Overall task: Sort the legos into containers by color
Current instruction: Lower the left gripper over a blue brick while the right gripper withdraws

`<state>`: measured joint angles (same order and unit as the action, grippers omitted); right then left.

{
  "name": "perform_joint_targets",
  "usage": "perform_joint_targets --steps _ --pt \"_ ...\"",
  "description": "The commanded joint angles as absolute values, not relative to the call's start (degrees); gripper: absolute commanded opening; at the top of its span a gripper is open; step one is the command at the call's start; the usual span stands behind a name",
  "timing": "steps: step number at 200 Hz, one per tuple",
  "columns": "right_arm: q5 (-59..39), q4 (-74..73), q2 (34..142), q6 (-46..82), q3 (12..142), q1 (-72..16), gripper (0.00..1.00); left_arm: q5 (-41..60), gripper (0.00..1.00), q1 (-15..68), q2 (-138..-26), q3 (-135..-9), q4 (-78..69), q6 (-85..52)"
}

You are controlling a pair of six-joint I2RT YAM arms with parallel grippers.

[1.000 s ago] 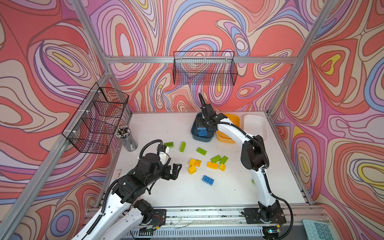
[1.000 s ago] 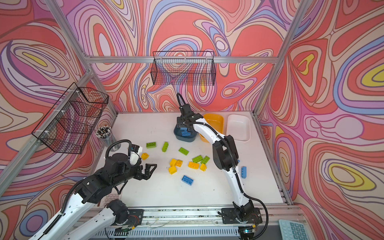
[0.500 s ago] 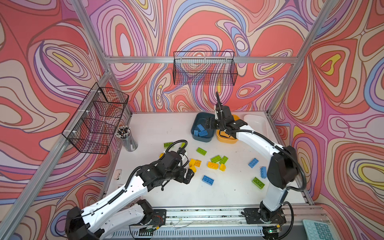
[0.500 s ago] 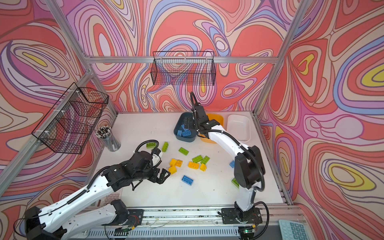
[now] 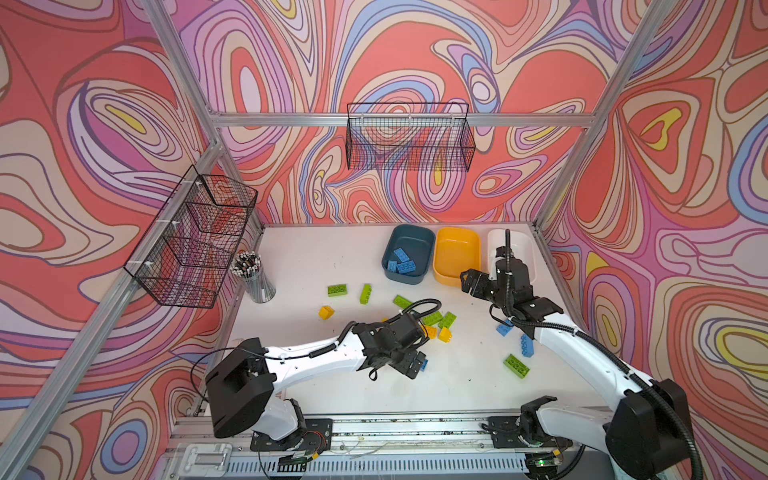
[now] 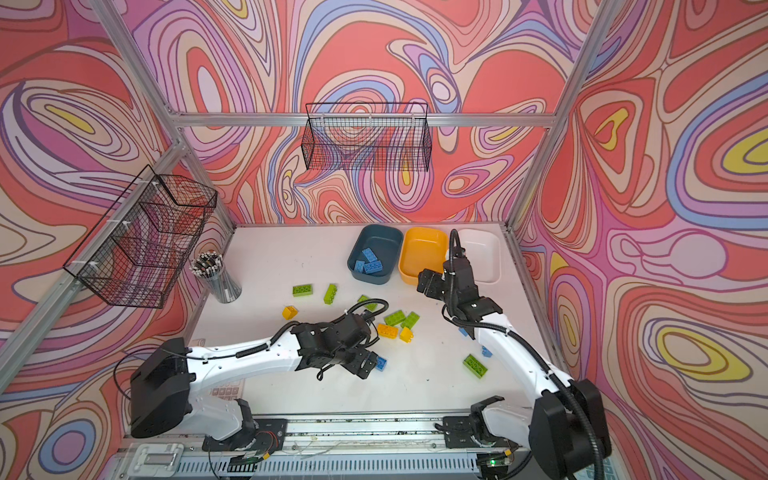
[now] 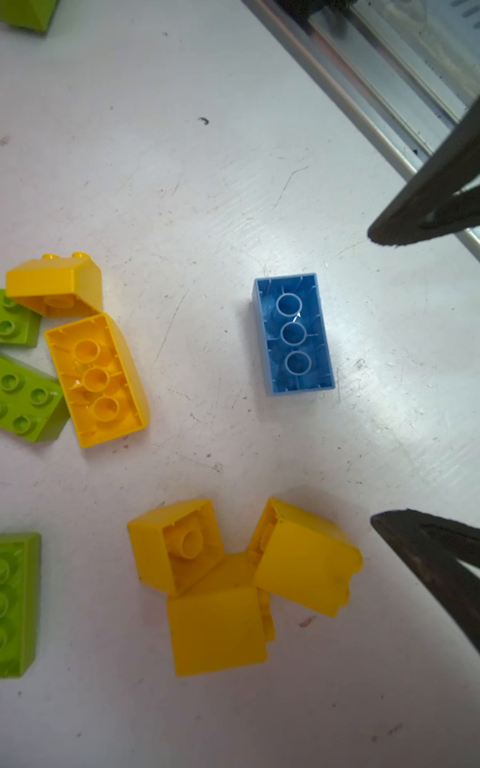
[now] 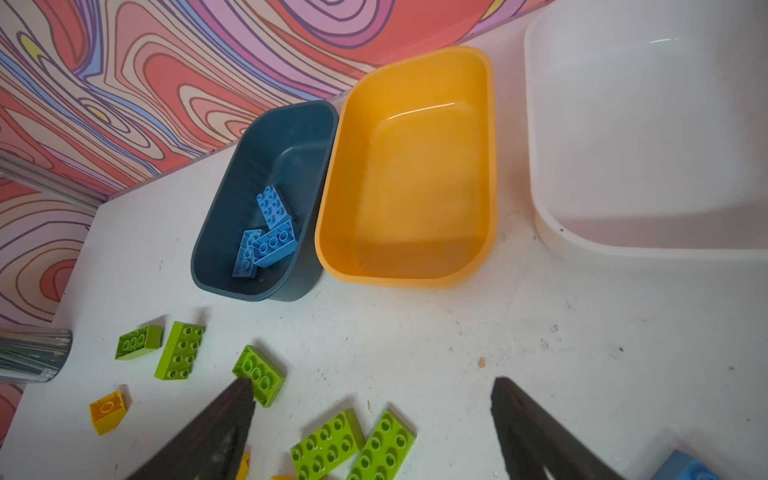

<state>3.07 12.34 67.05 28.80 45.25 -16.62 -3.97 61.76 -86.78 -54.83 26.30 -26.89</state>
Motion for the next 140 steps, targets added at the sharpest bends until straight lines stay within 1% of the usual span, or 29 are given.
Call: perform_joint_targets --steps 1,85,118,140 --pt "5.6 10.0 65.0 30.5 42.2 -16.4 0.95 -5.5 0.98 62.9 -89.6 -56.8 25.4 -28.7" --pt "7.9 8.6 65.2 29.6 39.3 -15.9 0.95 -3.9 0.95 63.6 -100.9 -60.2 22.5 -28.3" --pt "8.1 8.2 65.2 29.6 38.3 -16.0 0.95 -4.2 0.94 63.6 -102.7 -60.6 21.6 -28.4" --pt "8.1 8.3 65.6 29.6 38.4 -15.9 0.95 -4.7 0.91 63.6 -103.5 -61.5 21.9 -28.1"
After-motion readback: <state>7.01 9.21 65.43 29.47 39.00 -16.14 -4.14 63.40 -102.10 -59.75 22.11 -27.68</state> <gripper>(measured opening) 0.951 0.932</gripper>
